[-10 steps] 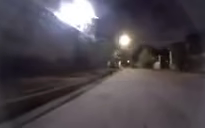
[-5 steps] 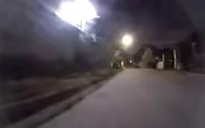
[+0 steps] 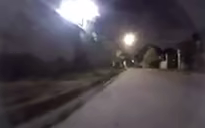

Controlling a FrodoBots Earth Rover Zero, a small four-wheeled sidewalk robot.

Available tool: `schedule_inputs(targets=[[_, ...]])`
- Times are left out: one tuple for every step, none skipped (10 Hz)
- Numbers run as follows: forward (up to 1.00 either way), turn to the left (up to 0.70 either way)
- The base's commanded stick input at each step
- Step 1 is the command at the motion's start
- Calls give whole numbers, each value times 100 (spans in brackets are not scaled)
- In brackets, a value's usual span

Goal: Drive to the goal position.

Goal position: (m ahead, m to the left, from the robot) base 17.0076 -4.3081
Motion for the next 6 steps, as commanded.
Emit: schedule_inputs(targets=[[70, -35], [70, -35], [70, -35], [31, -55], [0, -70], [0, -70]])
